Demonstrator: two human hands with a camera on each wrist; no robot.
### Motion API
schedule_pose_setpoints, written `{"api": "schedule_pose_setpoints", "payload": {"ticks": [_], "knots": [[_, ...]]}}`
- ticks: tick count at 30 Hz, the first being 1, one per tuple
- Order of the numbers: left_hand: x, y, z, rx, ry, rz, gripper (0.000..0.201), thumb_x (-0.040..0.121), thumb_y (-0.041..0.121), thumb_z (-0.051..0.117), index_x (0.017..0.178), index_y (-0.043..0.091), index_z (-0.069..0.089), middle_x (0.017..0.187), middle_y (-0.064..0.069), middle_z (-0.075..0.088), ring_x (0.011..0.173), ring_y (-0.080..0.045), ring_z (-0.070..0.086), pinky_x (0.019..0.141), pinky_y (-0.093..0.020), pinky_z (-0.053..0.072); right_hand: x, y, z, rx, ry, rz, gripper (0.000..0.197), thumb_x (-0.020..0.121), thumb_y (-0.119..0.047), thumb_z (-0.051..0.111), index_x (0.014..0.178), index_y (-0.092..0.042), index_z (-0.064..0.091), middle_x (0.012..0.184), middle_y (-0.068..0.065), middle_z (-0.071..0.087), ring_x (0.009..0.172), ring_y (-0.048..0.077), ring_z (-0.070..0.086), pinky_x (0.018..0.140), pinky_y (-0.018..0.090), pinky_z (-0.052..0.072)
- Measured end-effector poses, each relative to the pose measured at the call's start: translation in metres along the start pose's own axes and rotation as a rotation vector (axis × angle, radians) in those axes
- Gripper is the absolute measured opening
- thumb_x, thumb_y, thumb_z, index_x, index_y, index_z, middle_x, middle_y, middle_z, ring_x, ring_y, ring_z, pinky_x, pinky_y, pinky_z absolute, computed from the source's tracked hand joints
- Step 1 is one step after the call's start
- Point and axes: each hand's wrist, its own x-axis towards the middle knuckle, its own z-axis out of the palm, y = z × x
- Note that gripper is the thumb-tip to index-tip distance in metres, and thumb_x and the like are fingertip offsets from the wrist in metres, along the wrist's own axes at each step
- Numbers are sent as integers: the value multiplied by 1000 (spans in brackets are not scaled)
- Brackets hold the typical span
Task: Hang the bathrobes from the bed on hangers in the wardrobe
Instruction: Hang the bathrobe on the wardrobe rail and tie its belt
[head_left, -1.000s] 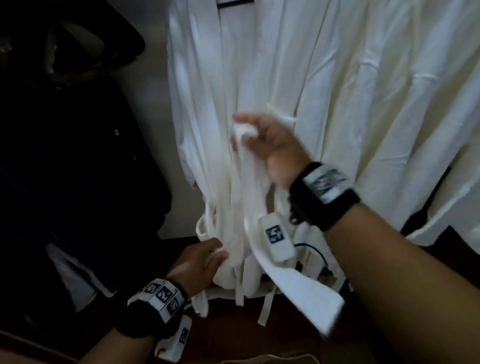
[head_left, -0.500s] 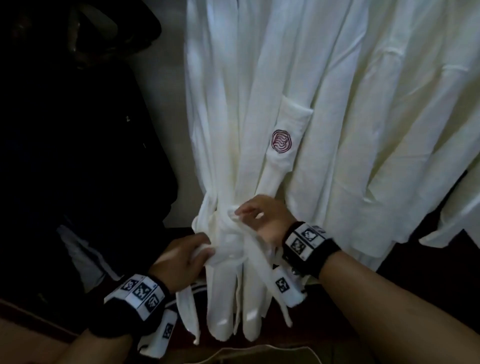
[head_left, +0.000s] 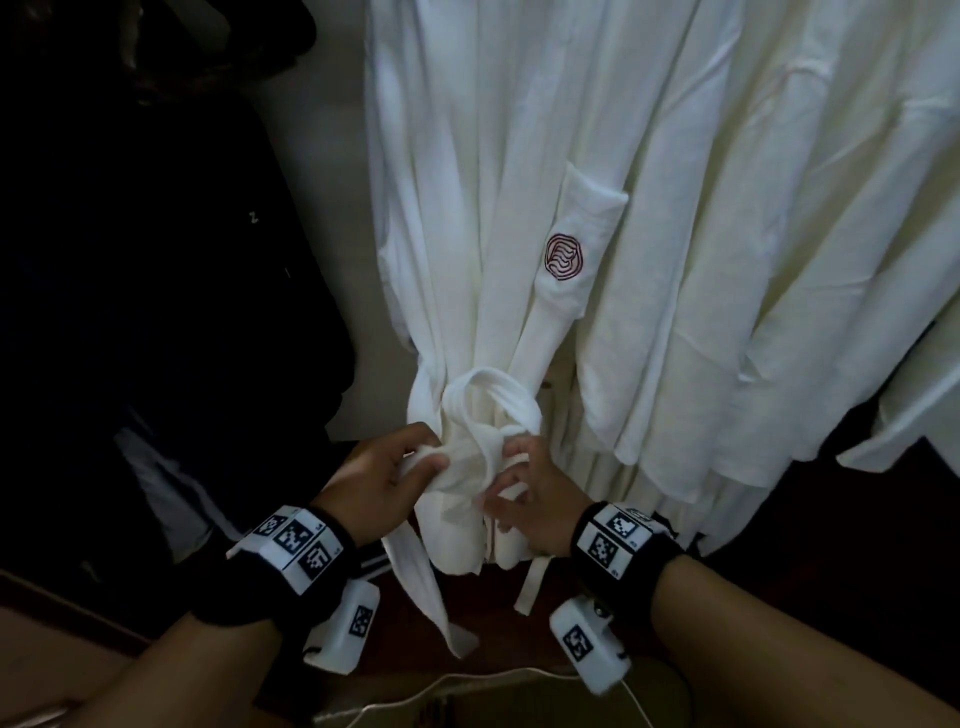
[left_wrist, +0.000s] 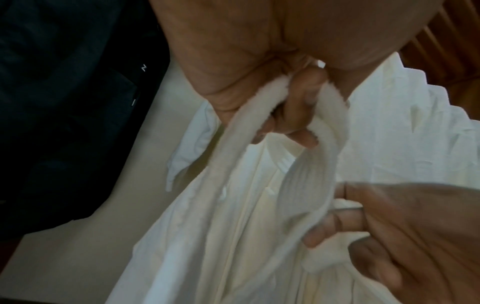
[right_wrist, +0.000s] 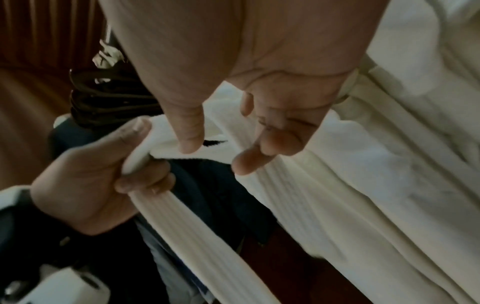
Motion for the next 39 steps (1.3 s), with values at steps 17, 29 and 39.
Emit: {"api": "schedule_pose_setpoints", "payload": {"ticks": [17, 29, 39], "knots": [[-21, -3, -10, 117, -27, 7, 24, 91, 52, 48, 88, 31, 58, 70, 12, 58, 67, -4, 58, 58, -14, 38, 40, -170, -62, 225, 454, -597, 20, 87, -24, 58, 76, -13, 45, 77, 21, 49, 71, 41, 59, 70, 56, 57], [-24, 14, -17, 69, -10, 119, 22, 92, 50, 49, 89, 31, 59, 70, 8, 60, 65, -9, 59, 59, -25, 46, 47, -102, -7, -974, -554, -165, 30, 93, -31, 50, 108, -14, 70, 111, 6, 68, 105, 21, 61, 98, 37, 45], [-21, 18, -24, -95, 27, 9, 32, 90, 52, 48, 88, 23, 60, 68, 0, 56, 61, -12, 55, 60, -33, 44, 37, -69, -64, -1061, -160, 123, 28, 97, -20, 49, 119, -7, 62, 122, 9, 61, 115, 27, 56, 87, 30, 41]]}}
